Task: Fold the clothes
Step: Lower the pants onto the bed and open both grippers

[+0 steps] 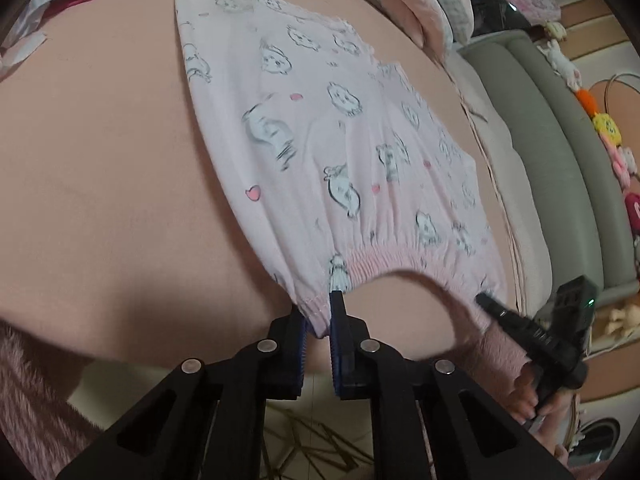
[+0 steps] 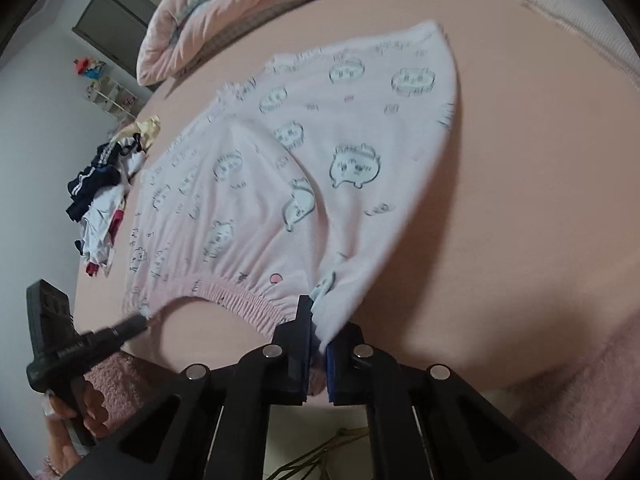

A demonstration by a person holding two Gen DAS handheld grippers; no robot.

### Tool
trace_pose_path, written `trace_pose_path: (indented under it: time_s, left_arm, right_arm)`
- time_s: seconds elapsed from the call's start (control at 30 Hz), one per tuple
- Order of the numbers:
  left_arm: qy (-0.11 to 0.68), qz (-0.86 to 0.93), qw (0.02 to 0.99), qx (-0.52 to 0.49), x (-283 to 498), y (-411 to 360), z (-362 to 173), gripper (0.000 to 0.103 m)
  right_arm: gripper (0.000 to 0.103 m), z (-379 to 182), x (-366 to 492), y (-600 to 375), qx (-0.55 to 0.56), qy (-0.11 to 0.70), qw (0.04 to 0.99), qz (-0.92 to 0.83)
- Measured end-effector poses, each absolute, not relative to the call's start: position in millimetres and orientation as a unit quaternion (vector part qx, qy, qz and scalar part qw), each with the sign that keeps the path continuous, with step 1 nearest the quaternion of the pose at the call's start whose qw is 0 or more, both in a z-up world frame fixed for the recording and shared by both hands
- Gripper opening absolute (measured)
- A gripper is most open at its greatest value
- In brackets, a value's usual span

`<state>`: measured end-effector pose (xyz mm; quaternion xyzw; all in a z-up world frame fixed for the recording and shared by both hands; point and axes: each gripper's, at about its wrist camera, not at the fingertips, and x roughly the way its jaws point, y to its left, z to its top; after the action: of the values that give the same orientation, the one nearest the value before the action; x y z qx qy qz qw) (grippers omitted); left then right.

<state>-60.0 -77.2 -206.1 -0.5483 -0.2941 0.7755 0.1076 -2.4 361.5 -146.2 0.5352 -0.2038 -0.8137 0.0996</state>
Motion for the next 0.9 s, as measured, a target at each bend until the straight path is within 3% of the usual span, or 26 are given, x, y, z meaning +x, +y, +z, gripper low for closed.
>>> trace_pose_path:
  time_s: [0.1, 0.2, 0.3, 0.4, 0.43, 0.5, 0.7, 0.9]
  left_arm:
    - [-0.293, 0.765, 0.105, -0.564, -61, -75, -215, 0.008]
    - [-0.302, 0.739, 0.117, -0.591, -63, -75, -229, 0.008]
    - [-0.304, 0.732, 0.107, -0.6, -62, -83, -224, 0.01]
    - [-0.263, 0.761, 0.088, -0.587, -61, -87, -201, 0.026]
    - [-0.246, 0.772, 0.096, -0.579, -74, -79, -195, 0.031]
    - [-0.21, 0.793, 0.112, -0.561, -100, -61, -183, 0.031]
    - [-0.101, 0.845, 0.159, -0.501, -178, -8, -147, 0.031]
    - [-0.049, 0.864, 0.161, -0.474, -297, 34, -148, 0.031]
  right_arm:
    - [0.003, -139, -4, 362, 0.538, -0.19, 0.095, -0.816]
    - [0.004, -166, -13, 354, 0.582, -0.152, 0.071, -0.796]
    - [0.006, -167, -17, 363, 0.59, -0.175, 0.073, -0.785]
    - [0.017, -145, -16, 382, 0.576, -0.197, 0.069, -0.79]
    - [0.022, -137, -15, 388, 0.565, -0.199, 0.064, -0.798]
    - [0.028, -125, -26, 399, 0.549, -0.182, 0.058, -0.814]
    - [0.029, -119, -112, 424, 0.542, -0.085, 0.031, -0.835]
    - [0.031, -146, -200, 464, 0.56, -0.093, -0.008, -0.823]
